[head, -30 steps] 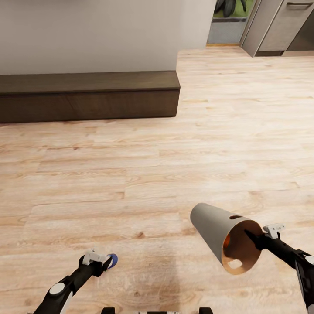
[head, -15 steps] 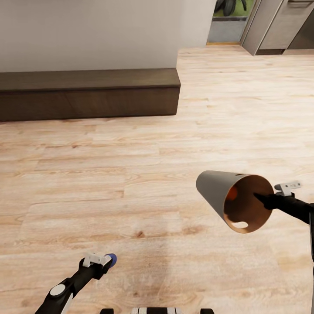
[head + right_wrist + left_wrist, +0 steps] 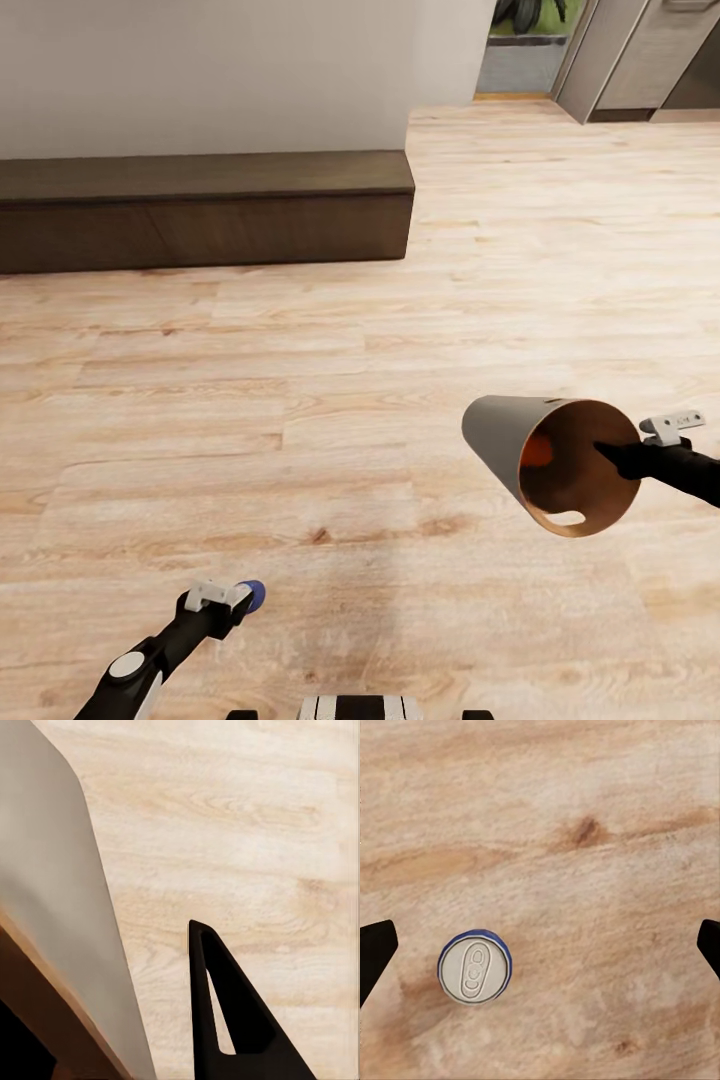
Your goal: Put the three can of soda from the living room inside the tash can in the kitchen.
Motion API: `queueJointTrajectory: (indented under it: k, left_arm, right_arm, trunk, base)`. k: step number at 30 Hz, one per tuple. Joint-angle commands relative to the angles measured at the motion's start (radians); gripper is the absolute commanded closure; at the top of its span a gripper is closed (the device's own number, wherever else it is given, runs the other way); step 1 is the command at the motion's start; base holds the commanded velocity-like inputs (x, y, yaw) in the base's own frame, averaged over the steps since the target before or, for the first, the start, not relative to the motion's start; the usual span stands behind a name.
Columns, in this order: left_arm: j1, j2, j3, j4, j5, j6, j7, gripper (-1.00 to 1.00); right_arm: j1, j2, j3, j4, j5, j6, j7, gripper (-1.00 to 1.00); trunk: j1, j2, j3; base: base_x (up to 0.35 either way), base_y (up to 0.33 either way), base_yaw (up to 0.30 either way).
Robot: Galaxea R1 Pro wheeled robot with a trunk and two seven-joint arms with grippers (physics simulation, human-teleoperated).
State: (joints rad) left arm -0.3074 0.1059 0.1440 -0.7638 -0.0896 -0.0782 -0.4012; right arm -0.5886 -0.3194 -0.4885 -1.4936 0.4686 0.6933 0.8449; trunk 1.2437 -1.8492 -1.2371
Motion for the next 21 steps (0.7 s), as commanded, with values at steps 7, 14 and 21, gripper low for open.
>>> queueJointTrajectory:
  k: [7, 14, 21]
  left_arm:
    - [-0.002, 0.002, 0.0, 0.001, 0.002, 0.0, 0.012, -1.0]
    - [-0.002, 0.002, 0.0, 0.001, 0.002, 0.0, 0.014, -1.0]
    - [-0.002, 0.001, 0.0, 0.001, 0.002, 0.0, 0.015, -1.0]
  right_arm:
    - [0.0, 0.0, 0.004, 0.0, 0.004, 0.008, 0.002, 1.0]
    - [0.0, 0.006, 0.004, 0.001, 0.052, 0.008, 0.001, 1.0]
    - [0.0, 0.009, 0.004, 0.001, 0.067, 0.006, 0.003, 1.0]
  trunk:
    - [0.027, -0.049, -0.022]
    - [0.054, -0.098, -0.044]
    - [0.081, -0.147, -0.066]
  base:
    - [0.0, 0.0, 0.001]
    - [0.0, 0.0, 0.132]
    - [0.0, 0.0, 0.093]
